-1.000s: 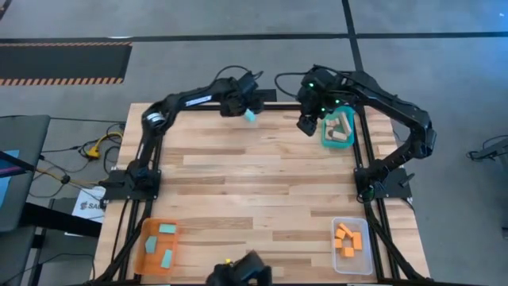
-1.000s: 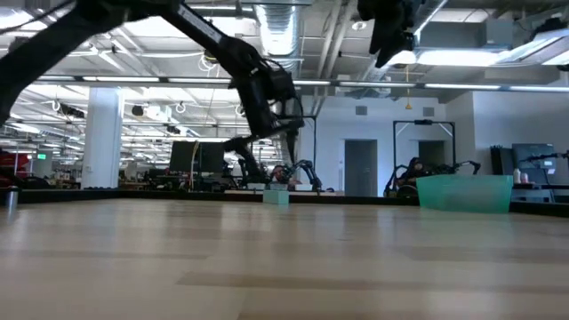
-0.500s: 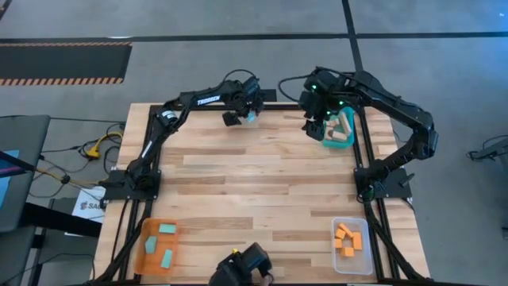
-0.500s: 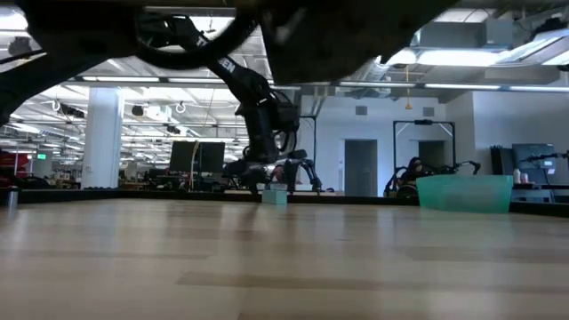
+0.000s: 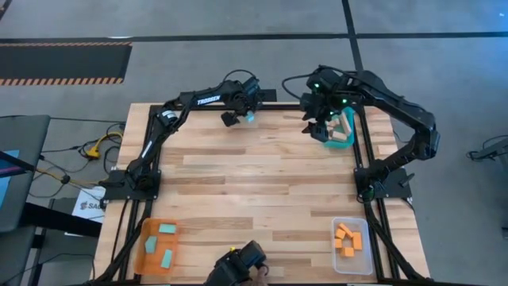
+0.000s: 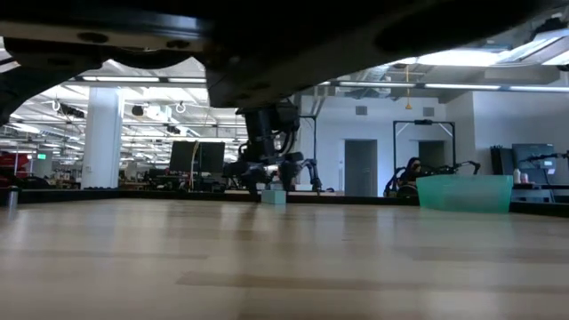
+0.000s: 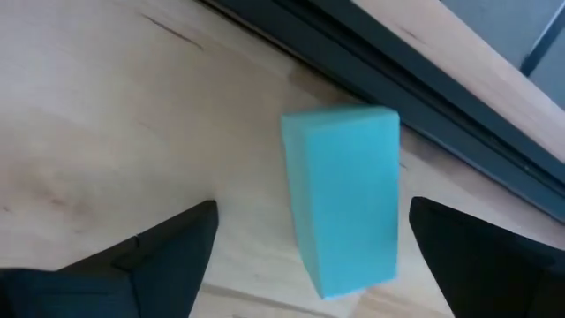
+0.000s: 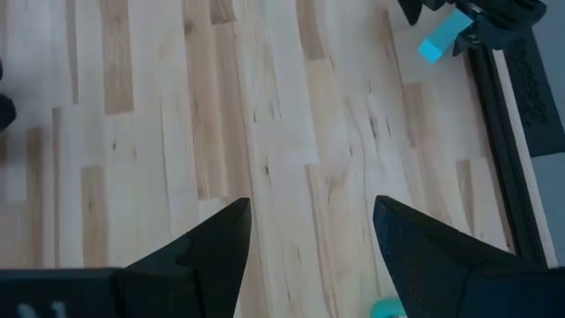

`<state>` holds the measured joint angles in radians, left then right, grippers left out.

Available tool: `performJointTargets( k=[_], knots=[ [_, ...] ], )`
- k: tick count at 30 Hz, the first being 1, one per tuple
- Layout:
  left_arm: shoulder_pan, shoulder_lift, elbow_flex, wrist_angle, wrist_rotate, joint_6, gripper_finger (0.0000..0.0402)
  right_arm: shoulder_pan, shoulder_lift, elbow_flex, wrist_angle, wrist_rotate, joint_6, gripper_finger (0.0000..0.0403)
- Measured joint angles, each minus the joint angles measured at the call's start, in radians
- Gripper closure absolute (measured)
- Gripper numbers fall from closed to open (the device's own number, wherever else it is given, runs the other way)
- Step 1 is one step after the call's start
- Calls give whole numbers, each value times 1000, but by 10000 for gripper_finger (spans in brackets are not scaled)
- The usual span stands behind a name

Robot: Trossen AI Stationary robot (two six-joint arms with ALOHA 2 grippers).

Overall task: Sort & place blocks by color
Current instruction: Put the blue block into the orange bin

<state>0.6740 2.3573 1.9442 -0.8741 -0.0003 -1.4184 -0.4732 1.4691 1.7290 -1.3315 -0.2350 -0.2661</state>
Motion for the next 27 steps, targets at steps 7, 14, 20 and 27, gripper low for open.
performJointTargets(
  k=[7,14,20,27],
  knots=[
    [2,1,-2,-24,-42,-8,117,0,-27,0,0,-2,3,138],
    [3,3,-3,-36,-57,62,253,0,-46,0,-1,-2,3,138],
    [7,-8,-3,-38,-31,257,297,0,-45,0,-9,-2,3,138],
    [15,-109,-4,-72,-22,549,297,0,-45,0,-11,-2,39,138]
  ],
)
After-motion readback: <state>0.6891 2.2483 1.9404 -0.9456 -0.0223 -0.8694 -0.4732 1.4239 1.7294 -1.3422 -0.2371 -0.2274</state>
